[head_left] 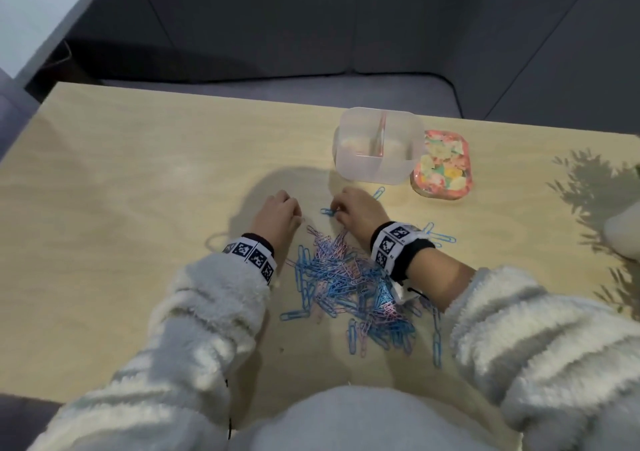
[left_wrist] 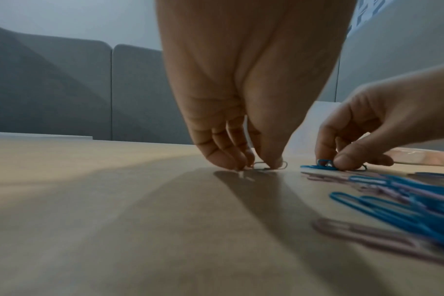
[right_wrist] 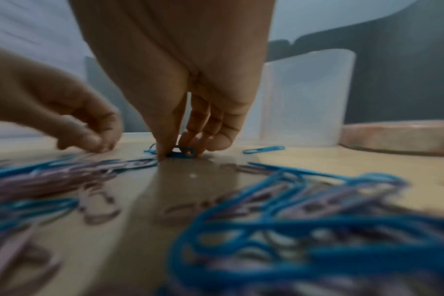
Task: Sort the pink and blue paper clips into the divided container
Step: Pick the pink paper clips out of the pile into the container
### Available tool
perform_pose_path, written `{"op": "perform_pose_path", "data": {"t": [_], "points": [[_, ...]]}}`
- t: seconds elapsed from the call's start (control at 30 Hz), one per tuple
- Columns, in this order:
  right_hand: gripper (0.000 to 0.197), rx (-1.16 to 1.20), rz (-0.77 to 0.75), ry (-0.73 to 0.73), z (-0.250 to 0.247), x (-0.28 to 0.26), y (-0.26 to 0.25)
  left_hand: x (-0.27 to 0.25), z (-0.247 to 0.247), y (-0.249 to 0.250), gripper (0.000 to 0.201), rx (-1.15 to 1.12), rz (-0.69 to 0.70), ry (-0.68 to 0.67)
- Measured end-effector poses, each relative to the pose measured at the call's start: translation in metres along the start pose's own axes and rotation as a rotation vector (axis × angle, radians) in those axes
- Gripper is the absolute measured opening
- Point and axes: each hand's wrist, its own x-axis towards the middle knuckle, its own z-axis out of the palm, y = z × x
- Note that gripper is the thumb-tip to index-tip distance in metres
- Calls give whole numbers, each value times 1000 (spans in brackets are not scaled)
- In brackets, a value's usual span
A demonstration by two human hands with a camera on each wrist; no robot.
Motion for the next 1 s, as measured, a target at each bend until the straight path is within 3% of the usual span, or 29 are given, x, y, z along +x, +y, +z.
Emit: {"op": "perform_pose_path", "data": {"t": [0.17,0.33,0.43,0.7,0.77,0.87,0.9,1.0], "points": [[19,60,48,116,-9,-11,11,-11,0,4,12,-59,81,-26],[21,71,-42,-33,3,-26,-9,-11,1,13,24,-24,214,-80],[14,-49,-100,-103,8,-27,-13,-10,3,15,18,42,266,-111],[11,2,-27,-193,5,-42,6,-16,13,15,13,149,290,-83],[12,27,-10,-142,4,-47,17,-17,13,15,12,111,269,-92],[4,333,107,63,-3,-51,33,-18,9,14,18,-41,168,-96],[10,465,155,113,-6,-52,37,-18,8,14,20,-103,131,-98],[14,854,278,144,-14,-55,43,-15,6,18,14,-327,-26,-151]]}}
